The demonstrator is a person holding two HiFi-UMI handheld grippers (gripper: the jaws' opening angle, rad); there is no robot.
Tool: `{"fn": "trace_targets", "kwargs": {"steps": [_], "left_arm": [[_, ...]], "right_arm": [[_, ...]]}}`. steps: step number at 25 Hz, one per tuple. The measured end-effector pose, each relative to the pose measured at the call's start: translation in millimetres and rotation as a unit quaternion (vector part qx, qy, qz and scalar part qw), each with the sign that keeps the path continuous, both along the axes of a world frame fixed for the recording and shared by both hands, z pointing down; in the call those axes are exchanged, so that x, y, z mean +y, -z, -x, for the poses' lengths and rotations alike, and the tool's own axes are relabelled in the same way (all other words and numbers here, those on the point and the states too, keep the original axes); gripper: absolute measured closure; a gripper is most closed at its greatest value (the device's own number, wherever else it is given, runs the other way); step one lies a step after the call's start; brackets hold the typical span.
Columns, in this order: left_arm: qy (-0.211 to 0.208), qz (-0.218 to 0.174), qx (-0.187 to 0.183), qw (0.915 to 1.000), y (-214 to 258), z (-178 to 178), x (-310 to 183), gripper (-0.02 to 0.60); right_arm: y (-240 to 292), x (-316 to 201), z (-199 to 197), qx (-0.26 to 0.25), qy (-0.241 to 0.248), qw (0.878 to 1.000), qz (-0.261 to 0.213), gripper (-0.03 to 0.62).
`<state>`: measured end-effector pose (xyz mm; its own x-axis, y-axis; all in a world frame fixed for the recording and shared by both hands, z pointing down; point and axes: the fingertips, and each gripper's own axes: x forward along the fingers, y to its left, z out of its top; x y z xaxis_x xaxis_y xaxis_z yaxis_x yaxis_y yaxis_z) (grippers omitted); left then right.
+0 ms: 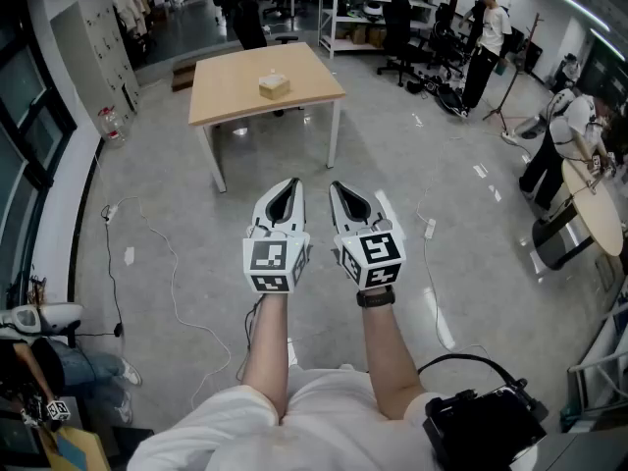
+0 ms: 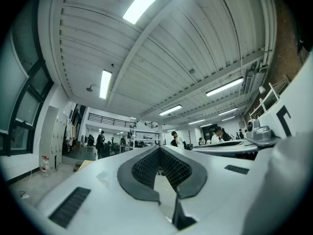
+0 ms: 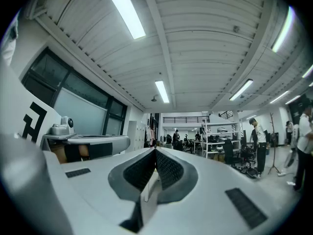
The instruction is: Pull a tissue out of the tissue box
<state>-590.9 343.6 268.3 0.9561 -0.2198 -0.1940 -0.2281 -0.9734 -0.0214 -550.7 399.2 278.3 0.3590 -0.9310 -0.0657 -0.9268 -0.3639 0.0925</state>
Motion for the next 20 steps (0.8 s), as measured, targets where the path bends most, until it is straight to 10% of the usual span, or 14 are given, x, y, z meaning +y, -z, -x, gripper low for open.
{"fn": "trace_targets", "kwargs": {"steps": [13,20], "left_arm": [[-0.013,0.016,-0.003,0.9998,-25.4,50.3,-35.3,0.580],[-0.020,0.030,-0.021,0.9992,-50.3,20.9,-40.8,0.580]], "right_arm": [[-30.6,-45.5,60.9,-0.008,0.002,1.000,0.009,0.597],[-50.8,-38.0,24.4,-0.039,-0.033,0.999,0.018,0.595]]}}
